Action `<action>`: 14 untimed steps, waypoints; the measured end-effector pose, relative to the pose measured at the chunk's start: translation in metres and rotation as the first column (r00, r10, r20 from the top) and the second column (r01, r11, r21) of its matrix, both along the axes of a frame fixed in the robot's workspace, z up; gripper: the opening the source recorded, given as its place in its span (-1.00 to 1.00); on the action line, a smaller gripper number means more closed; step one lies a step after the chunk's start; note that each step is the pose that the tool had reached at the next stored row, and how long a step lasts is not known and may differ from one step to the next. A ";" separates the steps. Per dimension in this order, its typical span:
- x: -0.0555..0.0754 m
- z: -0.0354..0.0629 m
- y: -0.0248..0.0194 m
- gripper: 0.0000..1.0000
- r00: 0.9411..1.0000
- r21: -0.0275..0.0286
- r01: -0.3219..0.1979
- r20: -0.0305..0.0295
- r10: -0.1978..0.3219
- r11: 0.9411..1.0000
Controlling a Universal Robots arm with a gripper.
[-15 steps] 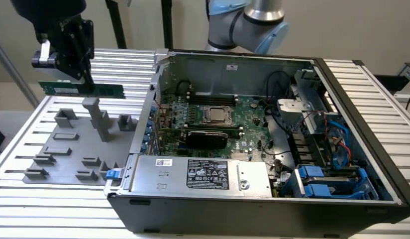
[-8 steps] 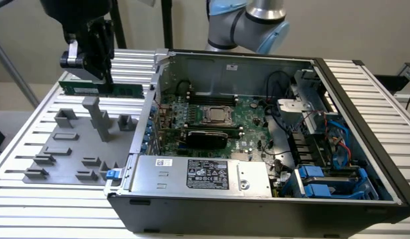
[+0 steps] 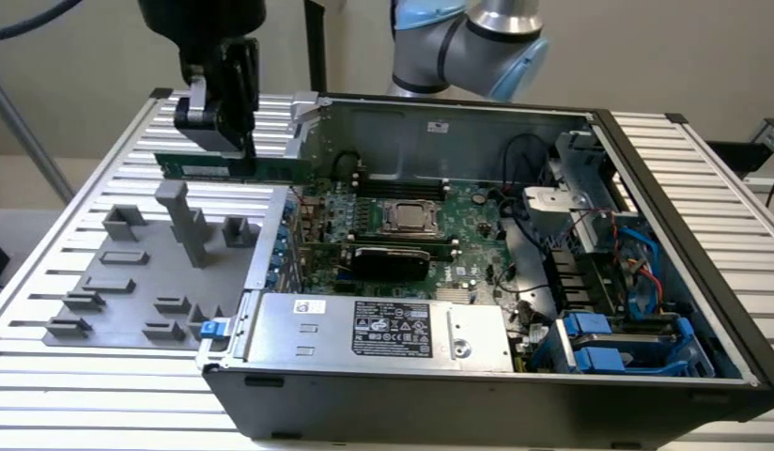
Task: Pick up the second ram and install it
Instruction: 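Pick up the second ram and move it above second insertion slot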
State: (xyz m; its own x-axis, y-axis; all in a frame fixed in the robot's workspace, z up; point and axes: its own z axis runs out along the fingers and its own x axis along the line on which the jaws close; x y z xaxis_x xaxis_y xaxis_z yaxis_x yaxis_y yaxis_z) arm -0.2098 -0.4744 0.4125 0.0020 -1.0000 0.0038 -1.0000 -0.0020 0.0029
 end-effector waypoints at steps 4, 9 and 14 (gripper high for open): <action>0.018 0.0004 0.0000 -0.73 1.000 0.004 0.000 0.000 0.000 1.000; 0.041 0.0005 0.0000 -0.73 1.000 0.010 0.000 0.000 0.000 1.000; 0.064 0.0005 0.0008 -0.73 1.000 0.011 0.000 0.000 0.000 1.000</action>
